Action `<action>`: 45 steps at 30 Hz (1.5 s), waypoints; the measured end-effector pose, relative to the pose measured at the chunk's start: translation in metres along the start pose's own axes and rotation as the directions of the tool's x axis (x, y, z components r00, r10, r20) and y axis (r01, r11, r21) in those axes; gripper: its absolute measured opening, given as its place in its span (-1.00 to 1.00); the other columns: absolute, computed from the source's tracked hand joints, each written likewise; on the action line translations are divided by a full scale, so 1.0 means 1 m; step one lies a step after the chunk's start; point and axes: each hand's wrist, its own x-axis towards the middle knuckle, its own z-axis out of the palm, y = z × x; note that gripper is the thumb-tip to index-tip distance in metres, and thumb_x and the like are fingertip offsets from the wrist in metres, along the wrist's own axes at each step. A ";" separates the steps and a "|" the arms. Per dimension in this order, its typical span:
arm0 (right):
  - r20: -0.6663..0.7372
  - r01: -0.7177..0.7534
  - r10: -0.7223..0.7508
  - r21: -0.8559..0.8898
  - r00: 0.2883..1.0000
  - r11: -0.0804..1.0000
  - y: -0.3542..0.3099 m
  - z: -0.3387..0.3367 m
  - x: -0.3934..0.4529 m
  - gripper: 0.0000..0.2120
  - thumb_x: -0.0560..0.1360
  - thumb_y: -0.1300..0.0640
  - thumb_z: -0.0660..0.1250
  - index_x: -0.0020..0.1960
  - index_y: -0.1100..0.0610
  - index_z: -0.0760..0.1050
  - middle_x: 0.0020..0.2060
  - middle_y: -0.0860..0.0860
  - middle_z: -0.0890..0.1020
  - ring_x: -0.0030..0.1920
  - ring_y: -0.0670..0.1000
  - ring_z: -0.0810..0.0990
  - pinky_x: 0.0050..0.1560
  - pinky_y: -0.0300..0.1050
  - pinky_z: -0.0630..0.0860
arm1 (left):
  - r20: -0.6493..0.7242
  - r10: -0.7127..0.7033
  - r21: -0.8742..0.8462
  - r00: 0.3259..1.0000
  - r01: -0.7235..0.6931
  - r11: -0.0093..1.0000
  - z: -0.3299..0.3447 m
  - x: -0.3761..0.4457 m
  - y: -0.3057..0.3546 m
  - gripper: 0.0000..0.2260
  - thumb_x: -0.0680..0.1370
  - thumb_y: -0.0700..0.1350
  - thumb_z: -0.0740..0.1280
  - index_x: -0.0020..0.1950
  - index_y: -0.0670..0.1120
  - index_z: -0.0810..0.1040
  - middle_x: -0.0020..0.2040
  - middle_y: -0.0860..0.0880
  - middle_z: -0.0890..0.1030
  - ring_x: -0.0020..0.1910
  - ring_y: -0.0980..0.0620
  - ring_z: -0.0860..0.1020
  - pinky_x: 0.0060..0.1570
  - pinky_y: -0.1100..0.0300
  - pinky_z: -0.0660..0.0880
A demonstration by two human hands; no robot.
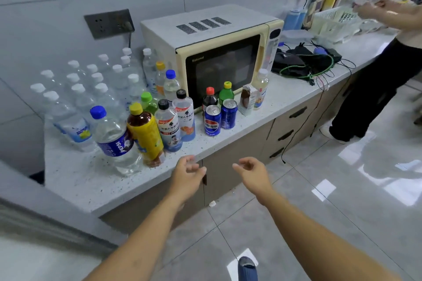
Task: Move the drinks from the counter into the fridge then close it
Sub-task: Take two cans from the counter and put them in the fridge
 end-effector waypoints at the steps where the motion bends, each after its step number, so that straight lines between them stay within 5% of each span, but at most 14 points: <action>1: 0.012 0.018 -0.017 -0.018 1.000 1.000 -0.005 -0.005 0.022 -0.73 0.48 -0.07 0.44 0.11 -0.01 0.52 -0.05 -0.07 0.59 -0.05 -0.09 0.58 -0.17 -0.28 0.44 | -0.032 -0.013 0.008 0.999 0.013 1.000 0.010 0.017 0.009 -0.58 0.51 0.00 0.43 0.31 0.18 0.38 0.17 0.13 0.55 0.02 0.20 0.51 -0.03 0.17 0.47; 7: 0.041 0.123 -0.119 -0.100 0.992 0.987 -0.038 -0.021 0.148 -0.34 0.40 -0.11 0.49 0.41 -0.04 0.32 0.26 -0.05 0.47 0.20 -0.04 0.48 0.17 -0.01 0.53 | -0.112 -0.051 -0.045 0.992 0.046 0.998 0.066 0.114 0.046 -0.27 0.48 -0.03 0.48 0.55 0.05 0.16 0.48 -0.03 0.34 0.38 -0.03 0.41 0.17 0.13 0.41; 10: 0.045 0.206 -0.202 -0.117 0.978 0.972 -0.048 -0.014 0.197 -0.21 0.37 -0.07 0.53 0.48 0.02 0.25 0.39 -0.01 0.41 0.31 0.01 0.45 0.29 0.07 0.49 | -0.162 -0.018 -0.106 0.987 0.000 0.994 0.092 0.151 0.054 -0.25 0.43 -0.10 0.54 0.51 0.03 0.21 0.41 0.00 0.41 0.37 0.01 0.42 0.12 0.28 0.38; 13: 0.089 0.279 -0.271 -0.092 0.958 0.956 -0.050 -0.004 0.228 -0.19 0.35 -0.01 0.56 0.48 0.02 0.25 0.38 -0.04 0.42 0.31 -0.02 0.44 0.29 -0.05 0.43 | -0.238 0.012 -0.137 0.971 -0.045 0.989 0.107 0.177 0.056 -0.31 0.35 -0.17 0.58 0.36 0.05 0.32 0.26 0.03 0.54 0.10 0.14 0.55 -0.01 0.35 0.46; 17: 0.142 0.363 -0.357 -0.018 0.923 0.932 -0.043 0.010 0.244 -0.29 0.31 0.06 0.59 0.36 0.00 0.35 0.24 -0.08 0.50 0.22 -0.09 0.48 0.23 -0.18 0.44 | -0.312 0.028 -0.104 0.950 -0.064 0.993 0.111 0.198 0.049 -0.31 0.26 -0.12 0.63 0.31 -0.02 0.41 0.16 0.02 0.60 0.09 0.07 0.60 0.07 -0.01 0.60; 22: 0.093 0.351 -0.350 0.003 0.932 0.936 -0.038 0.016 0.247 -0.37 0.29 -0.05 0.61 0.23 -0.12 0.35 0.06 -0.24 0.55 0.02 -0.28 0.51 -0.05 -0.49 0.39 | -0.392 0.047 -0.091 0.919 -0.090 0.992 0.112 0.197 0.046 -0.46 0.22 0.03 0.63 0.10 0.20 0.47 -0.03 0.29 0.61 0.00 0.31 0.60 -0.13 0.46 0.49; 26: 0.094 0.374 -0.376 0.036 0.922 0.927 -0.036 0.012 0.242 -0.39 0.29 0.02 0.62 0.19 -0.14 0.34 0.01 -0.31 0.55 0.04 -0.37 0.51 -0.04 -0.53 0.42 | -0.431 0.025 -0.139 0.902 -0.094 0.986 0.106 0.172 0.041 -0.48 0.17 0.09 0.61 0.01 0.36 0.47 -0.05 0.46 0.57 -0.06 0.44 0.56 -0.20 0.56 0.45; 30: 0.118 0.385 -0.398 0.117 0.910 0.915 -0.034 0.009 0.218 -0.40 0.29 0.09 0.61 0.22 -0.08 0.39 0.00 -0.37 0.55 0.05 -0.30 0.53 0.01 -0.47 0.46 | -0.429 -0.009 -0.240 0.903 -0.105 0.965 0.093 0.130 0.035 -0.44 0.13 0.09 0.60 0.02 0.47 0.48 -0.03 0.37 0.62 -0.05 0.31 0.62 -0.12 0.38 0.55; 37: 0.245 0.358 -0.431 0.290 0.868 0.887 -0.035 0.029 0.133 -0.43 0.28 0.15 0.59 0.21 0.00 0.44 0.02 -0.23 0.59 0.01 -0.18 0.59 -0.01 -0.34 0.52 | -0.423 -0.121 -0.477 0.898 -0.108 0.872 0.054 0.015 0.001 -0.50 0.18 -0.03 0.61 0.06 0.25 0.60 0.01 0.09 0.70 -0.03 0.11 0.67 -0.12 0.24 0.59; 41: 0.394 0.329 -0.454 0.346 0.799 0.879 -0.035 0.054 0.065 -0.44 0.27 0.10 0.58 0.19 -0.04 0.44 -0.01 -0.26 0.61 -0.02 -0.21 0.60 -0.10 -0.40 0.51 | -0.509 -0.200 -0.529 0.837 -0.121 0.840 0.030 -0.063 -0.032 -0.50 0.21 0.00 0.58 0.12 0.23 0.60 0.05 0.04 0.69 0.01 0.07 0.66 -0.08 0.24 0.57; 45: 0.553 0.320 -0.464 0.341 0.692 0.884 -0.030 0.082 -0.016 -0.45 0.27 0.07 0.59 0.19 -0.03 0.46 -0.01 -0.24 0.62 -0.02 -0.20 0.61 -0.09 -0.39 0.51 | -0.569 -0.305 -0.621 0.764 -0.157 0.768 0.005 -0.149 -0.071 -0.53 0.24 0.02 0.58 0.13 0.10 0.64 0.07 -0.07 0.69 0.11 -0.15 0.63 0.08 -0.14 0.61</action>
